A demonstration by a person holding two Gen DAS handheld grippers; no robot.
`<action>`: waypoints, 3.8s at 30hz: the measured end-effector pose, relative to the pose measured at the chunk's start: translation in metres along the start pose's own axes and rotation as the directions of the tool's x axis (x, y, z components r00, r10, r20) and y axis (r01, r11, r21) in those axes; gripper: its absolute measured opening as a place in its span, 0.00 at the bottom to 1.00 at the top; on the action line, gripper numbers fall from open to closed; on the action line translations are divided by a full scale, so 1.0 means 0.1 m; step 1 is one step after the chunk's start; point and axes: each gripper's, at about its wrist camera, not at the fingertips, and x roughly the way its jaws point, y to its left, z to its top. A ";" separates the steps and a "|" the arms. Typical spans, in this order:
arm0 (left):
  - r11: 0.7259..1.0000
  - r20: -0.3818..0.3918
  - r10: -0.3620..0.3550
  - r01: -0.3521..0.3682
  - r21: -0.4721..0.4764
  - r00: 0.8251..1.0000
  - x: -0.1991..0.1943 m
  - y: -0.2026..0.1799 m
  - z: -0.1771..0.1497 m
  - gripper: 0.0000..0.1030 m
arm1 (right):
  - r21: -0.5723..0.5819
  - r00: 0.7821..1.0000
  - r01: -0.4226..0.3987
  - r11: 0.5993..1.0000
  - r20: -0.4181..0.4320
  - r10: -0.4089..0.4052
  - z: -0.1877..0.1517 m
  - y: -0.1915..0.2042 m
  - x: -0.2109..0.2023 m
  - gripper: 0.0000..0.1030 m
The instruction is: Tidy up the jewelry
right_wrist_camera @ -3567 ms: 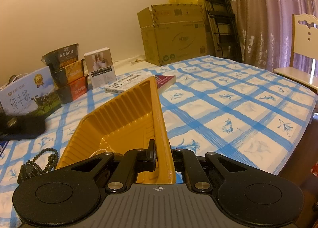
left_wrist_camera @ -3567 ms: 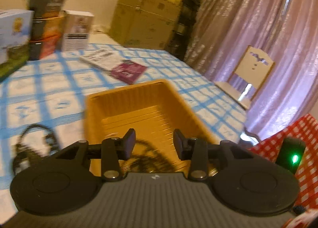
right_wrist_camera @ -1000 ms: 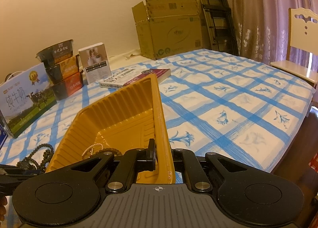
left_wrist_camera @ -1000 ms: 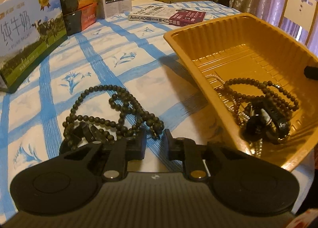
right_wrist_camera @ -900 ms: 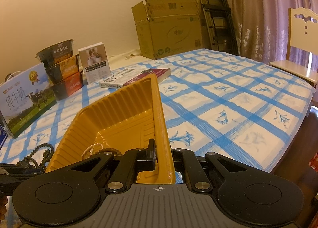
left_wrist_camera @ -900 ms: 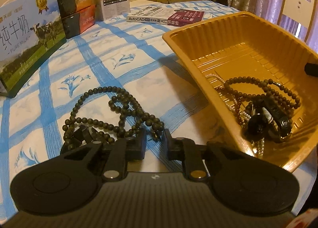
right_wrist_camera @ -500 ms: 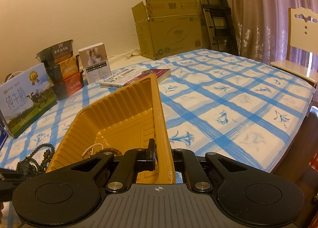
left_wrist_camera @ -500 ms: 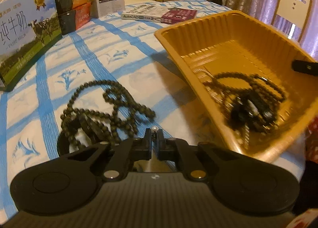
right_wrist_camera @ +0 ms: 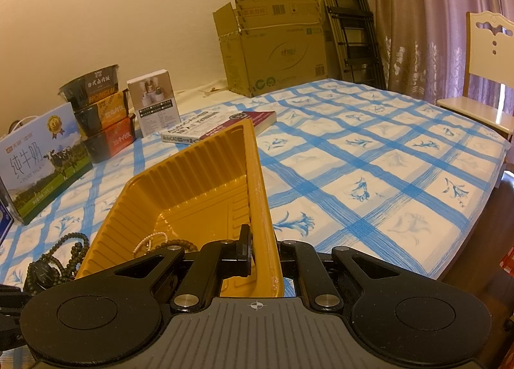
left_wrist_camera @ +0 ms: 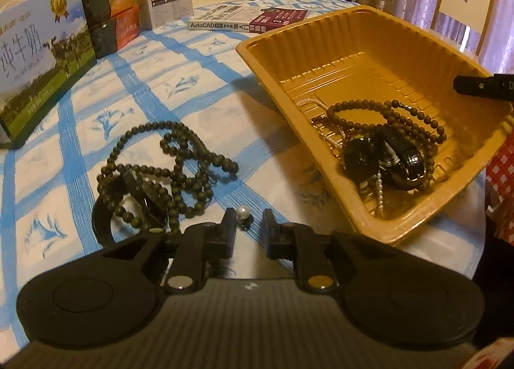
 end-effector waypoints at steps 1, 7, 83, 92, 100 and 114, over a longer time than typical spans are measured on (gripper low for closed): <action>1.000 0.003 0.002 -0.002 0.007 1.000 0.00 0.00 0.01 0.14 | 0.001 1.000 0.000 1.000 0.000 0.000 0.00 0.00 0.00 0.07; 1.000 0.009 0.002 -0.002 0.010 1.000 0.03 0.01 0.04 0.14 | 0.000 1.000 0.000 1.000 0.000 0.000 0.01 0.00 0.00 0.07; 0.974 0.144 -0.168 0.187 -0.128 0.975 -0.72 -0.15 0.29 0.35 | -0.011 1.000 -0.008 1.000 0.010 0.008 0.04 0.10 -0.05 0.07; 0.985 0.050 0.045 -0.036 -0.167 0.998 -0.84 0.36 -0.16 0.36 | -0.012 1.000 -0.007 1.000 0.009 0.007 0.03 0.10 -0.06 0.07; 0.984 0.013 0.120 -0.117 -0.136 0.993 -0.71 0.56 -0.28 0.37 | -0.010 1.000 -0.006 1.000 0.009 0.006 0.02 0.08 -0.06 0.07; 0.956 0.017 0.183 -0.173 -0.236 0.983 -0.44 0.93 -0.12 0.36 | -0.007 1.000 -0.005 1.000 0.005 0.005 0.01 0.06 -0.07 0.07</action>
